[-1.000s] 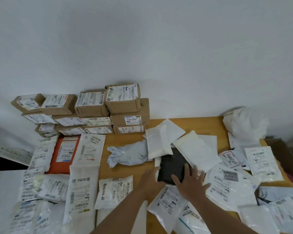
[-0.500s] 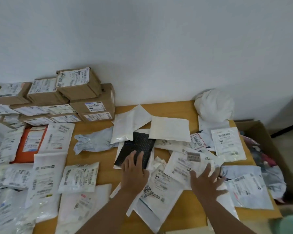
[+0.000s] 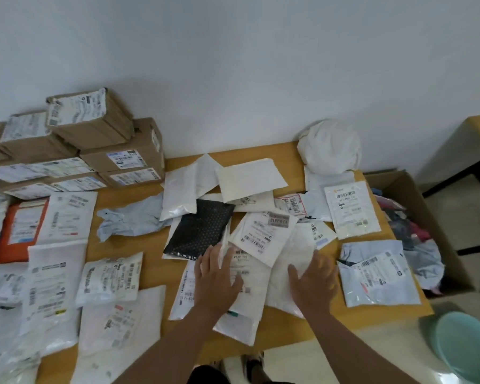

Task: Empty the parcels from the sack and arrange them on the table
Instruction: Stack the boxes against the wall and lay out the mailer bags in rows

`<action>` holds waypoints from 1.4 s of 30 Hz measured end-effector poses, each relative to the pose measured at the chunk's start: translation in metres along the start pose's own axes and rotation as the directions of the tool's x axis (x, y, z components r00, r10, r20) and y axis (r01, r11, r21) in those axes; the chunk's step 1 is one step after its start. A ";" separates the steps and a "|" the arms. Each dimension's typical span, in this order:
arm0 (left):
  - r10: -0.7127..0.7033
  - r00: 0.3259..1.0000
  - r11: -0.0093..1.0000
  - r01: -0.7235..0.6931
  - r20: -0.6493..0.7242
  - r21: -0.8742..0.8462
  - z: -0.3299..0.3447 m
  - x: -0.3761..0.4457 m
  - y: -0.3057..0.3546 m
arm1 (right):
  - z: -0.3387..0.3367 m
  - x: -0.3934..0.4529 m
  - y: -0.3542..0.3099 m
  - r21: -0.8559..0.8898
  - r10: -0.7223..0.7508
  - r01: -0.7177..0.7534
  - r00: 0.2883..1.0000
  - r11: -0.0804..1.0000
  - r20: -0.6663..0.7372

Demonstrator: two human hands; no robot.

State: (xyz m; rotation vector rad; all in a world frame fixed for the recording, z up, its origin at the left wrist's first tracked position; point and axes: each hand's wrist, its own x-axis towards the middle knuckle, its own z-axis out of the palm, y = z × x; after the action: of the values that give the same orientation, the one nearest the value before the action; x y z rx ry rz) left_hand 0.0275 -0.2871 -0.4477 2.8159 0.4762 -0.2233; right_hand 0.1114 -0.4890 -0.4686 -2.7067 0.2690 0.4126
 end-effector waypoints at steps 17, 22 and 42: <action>-0.442 0.896 0.875 0.424 -0.030 -0.233 -0.045 -0.105 -0.190 | 0.110 -0.155 -0.172 -0.054 -0.691 0.701 0.711 0.711 0.128; -0.395 0.906 0.846 0.423 0.153 -0.324 -0.047 -0.144 -0.262 | 0.178 -0.202 -0.218 -0.170 -0.691 0.820 0.556 0.546 0.462; -0.352 0.908 0.855 0.411 0.229 -0.315 -0.015 -0.188 -0.267 | 0.193 -0.261 -0.176 -0.209 -0.429 0.513 0.835 0.832 0.344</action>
State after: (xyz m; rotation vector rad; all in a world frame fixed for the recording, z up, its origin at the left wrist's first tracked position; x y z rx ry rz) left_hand -0.2383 -0.0963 -0.4612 2.3024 0.9370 -0.4004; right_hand -0.1383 -0.2179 -0.4939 -2.8082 -0.5907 0.7226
